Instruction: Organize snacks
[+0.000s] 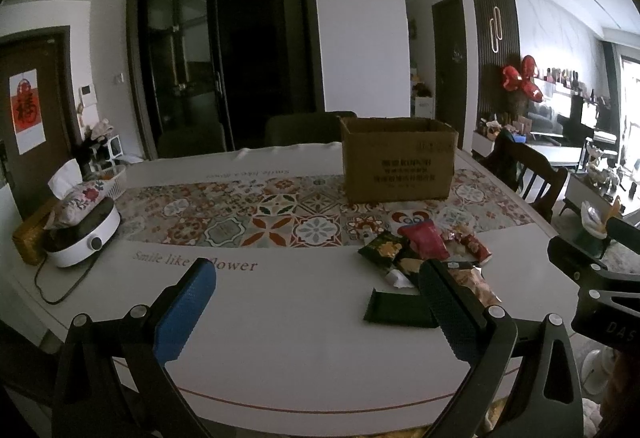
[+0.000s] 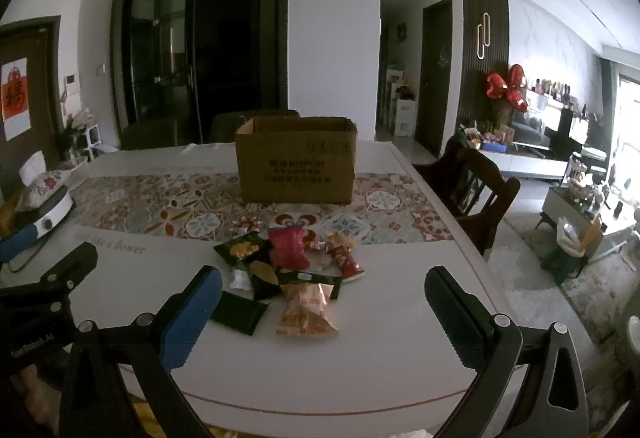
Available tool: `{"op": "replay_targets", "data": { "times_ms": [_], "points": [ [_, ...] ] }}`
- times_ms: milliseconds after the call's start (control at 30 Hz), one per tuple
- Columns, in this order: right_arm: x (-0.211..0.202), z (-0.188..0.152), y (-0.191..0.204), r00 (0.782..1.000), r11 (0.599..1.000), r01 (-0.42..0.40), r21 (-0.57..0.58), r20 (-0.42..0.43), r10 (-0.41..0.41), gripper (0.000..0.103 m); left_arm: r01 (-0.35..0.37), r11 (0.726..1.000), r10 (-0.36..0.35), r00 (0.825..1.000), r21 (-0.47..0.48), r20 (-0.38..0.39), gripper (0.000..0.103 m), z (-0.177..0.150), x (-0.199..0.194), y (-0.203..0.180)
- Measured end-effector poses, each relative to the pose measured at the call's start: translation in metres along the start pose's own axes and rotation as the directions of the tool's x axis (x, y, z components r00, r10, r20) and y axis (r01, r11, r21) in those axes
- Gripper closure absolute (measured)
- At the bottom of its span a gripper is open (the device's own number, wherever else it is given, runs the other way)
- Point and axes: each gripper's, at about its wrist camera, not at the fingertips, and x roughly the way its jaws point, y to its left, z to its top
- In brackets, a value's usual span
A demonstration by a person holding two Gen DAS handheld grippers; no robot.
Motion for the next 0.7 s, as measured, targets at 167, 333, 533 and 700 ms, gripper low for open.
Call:
{"op": "replay_targets", "data": {
  "times_ms": [167, 333, 533, 700],
  "points": [
    [-0.0010, -0.0001, -0.0002, 1.000, 1.000, 0.002, 0.001, 0.003, -0.002, 0.001, 0.000, 1.000, 0.000, 1.000, 0.000, 0.001, 0.000, -0.0001, -0.0001, 0.0002],
    [-0.0019, 0.0002, -0.0011, 1.000, 1.000, -0.001, 0.001, 0.004, 0.001, 0.001, 0.000, 1.000, 0.000, 1.000, 0.000, 0.001, 0.000, -0.0002, 0.0000, 0.0002],
    [-0.0022, 0.0005, -0.0012, 1.000, 1.000, -0.001, 0.002, 0.006, 0.001, 0.001, 0.000, 1.000, 0.000, 1.000, 0.000, 0.002, 0.000, 0.0001, -0.0001, 0.0003],
    [-0.0025, 0.0002, -0.0012, 1.000, 1.000, 0.000, 0.002, 0.010, 0.000, 0.001, 0.001, 1.000, -0.001, 1.000, 0.001, 0.001, 0.000, -0.0001, -0.0001, 0.0001]
  ]
}}
